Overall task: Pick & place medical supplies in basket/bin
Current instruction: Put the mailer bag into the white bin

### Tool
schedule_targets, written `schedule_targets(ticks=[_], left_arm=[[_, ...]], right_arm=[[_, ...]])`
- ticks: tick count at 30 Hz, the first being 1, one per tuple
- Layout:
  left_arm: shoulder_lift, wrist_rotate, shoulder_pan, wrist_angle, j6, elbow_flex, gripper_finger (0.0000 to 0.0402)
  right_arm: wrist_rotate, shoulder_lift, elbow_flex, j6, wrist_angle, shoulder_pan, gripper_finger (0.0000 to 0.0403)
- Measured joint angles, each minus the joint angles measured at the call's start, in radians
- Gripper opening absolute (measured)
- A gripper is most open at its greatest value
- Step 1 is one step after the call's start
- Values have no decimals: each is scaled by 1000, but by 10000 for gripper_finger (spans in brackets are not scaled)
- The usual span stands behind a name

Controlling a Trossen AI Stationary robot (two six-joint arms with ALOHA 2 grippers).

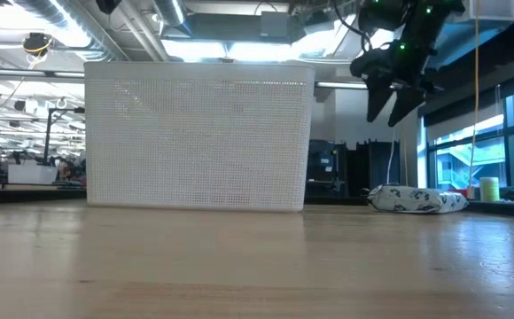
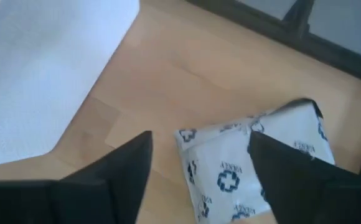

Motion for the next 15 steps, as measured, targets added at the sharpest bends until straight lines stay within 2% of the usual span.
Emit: schedule_targets(ticks=[2, 5, 10, 15], left_arm=[[0, -1, 0, 0, 0, 0, 75], [1, -14, 0, 0, 0, 0, 75], [1, -19, 0, -2, -10, -1, 78], [1, -19, 0, -1, -11, -1, 75]], right_arm=[[0, 0, -20, -2, 17, 0, 289], [9, 8, -63, 114, 4, -33, 301], [18, 8, -171, 157, 33, -99, 298], [19, 8, -278, 98, 204, -145, 286]])
